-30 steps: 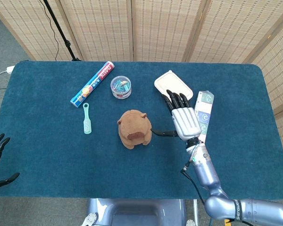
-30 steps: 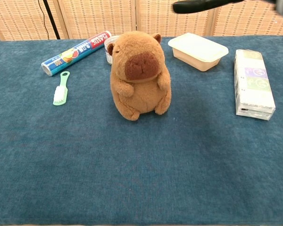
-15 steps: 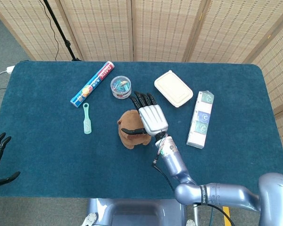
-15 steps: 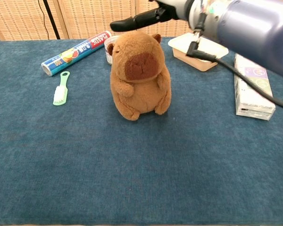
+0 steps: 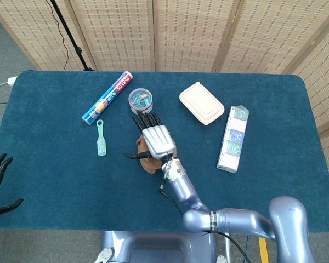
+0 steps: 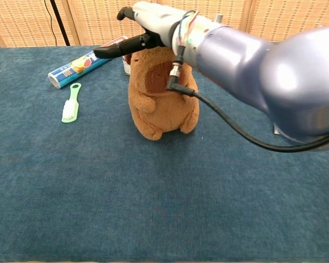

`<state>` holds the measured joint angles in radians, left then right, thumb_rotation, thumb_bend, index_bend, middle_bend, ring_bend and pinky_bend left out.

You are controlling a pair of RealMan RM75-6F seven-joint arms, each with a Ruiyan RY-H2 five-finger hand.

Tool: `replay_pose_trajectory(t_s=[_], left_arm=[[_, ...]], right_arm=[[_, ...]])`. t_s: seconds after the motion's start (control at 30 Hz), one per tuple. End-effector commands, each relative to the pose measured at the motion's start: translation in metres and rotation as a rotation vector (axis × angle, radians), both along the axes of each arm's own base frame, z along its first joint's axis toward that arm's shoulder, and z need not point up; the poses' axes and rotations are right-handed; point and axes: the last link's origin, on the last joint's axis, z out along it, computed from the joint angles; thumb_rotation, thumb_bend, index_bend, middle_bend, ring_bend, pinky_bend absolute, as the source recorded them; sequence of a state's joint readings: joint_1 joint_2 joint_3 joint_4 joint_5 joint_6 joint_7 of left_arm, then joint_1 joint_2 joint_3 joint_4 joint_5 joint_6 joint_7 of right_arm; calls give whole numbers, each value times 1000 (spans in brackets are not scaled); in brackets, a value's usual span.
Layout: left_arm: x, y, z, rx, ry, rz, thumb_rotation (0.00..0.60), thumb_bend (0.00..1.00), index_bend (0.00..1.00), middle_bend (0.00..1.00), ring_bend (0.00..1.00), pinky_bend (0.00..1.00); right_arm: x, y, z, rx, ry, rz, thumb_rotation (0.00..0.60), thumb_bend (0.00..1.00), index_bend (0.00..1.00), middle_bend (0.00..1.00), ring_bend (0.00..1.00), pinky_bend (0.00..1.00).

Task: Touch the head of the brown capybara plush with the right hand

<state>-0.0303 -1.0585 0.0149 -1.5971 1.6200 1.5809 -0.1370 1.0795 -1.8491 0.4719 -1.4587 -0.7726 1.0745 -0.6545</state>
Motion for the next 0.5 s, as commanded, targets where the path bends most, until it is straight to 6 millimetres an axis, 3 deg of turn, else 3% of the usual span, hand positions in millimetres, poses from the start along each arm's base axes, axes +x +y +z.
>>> replay_pose_trajectory(t_s=[0.03,0.17,0.5], left_arm=[[0,0,0,-1,-1,1,600,0,0,0,0,0],[-1,-1,2,1,-9,-1,600,0,0,0,0,0],[-1,-1,3,-1,-15,2,600,0,0,0,0,0]], right_arm=[[2,-4,-5,-7,12,-4,170,0,0,0,0,0],[-2,-15,-11,-36,46,-15,173,0,0,0,0,0],[-10,-17,-26,-33,93,-32,172,0,0,0,0,0]])
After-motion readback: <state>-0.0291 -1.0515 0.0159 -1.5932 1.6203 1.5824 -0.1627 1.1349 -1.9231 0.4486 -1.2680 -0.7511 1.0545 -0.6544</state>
